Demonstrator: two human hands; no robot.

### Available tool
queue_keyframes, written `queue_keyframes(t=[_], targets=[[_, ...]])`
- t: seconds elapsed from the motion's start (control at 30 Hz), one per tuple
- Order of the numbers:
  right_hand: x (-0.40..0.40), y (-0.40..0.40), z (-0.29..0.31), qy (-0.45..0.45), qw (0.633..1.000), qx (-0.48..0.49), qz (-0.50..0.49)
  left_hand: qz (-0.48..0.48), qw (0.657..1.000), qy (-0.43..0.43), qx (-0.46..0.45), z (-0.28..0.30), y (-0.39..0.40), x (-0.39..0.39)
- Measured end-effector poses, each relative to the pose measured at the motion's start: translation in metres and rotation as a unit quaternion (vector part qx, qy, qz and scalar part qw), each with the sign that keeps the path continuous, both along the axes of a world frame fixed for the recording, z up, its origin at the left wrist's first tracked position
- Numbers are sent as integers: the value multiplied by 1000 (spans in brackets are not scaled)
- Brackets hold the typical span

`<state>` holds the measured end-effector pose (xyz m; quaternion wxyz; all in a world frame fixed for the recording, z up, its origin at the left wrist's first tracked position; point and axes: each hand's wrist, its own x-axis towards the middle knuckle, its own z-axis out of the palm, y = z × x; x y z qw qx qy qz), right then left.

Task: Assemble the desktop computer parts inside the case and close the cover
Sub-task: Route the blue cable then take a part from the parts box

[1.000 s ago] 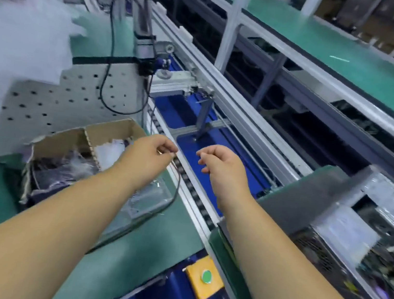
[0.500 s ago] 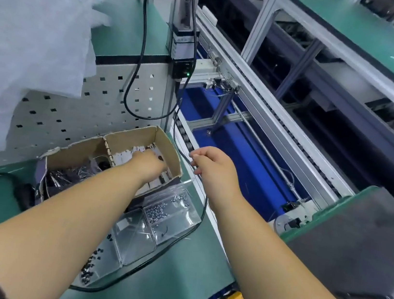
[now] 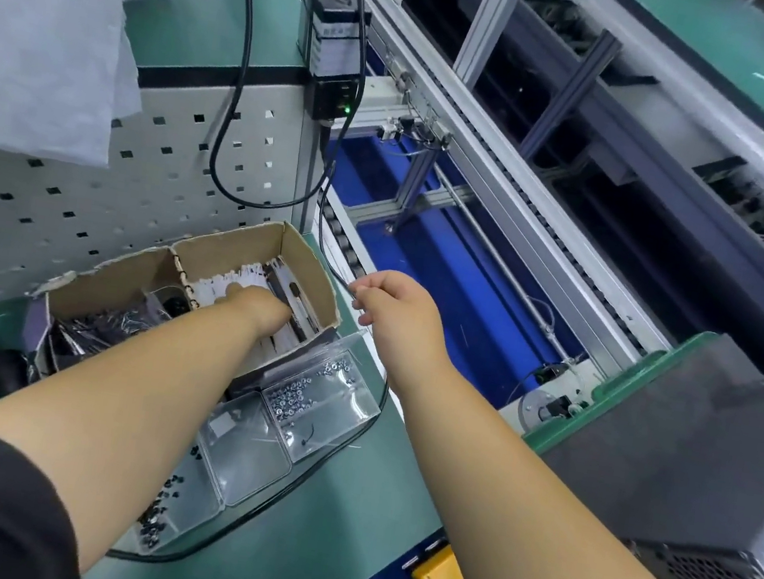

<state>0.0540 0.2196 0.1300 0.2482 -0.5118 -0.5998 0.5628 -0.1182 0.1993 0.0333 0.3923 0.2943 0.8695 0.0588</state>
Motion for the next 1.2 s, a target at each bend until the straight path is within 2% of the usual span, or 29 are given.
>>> queue_keyframes(t=[0.1, 0.3, 0.5, 0.77, 1.2], targets=[[2, -2, 0, -4, 1000, 2, 4, 22, 999, 27, 17, -2, -3, -4], [6, -5, 1, -5, 1000, 2, 7, 6, 1000, 5, 0, -3, -2, 1], [13, -7, 1, -6, 1000, 2, -4, 13, 999, 27, 41, -3, -7, -1], [20, -9, 2, -14, 1000, 9, -16, 16, 1000, -9, 25, -4, -7, 3], [24, -17, 7, -19, 999, 9, -33, 32, 990, 72, 117, 8, -13, 11]])
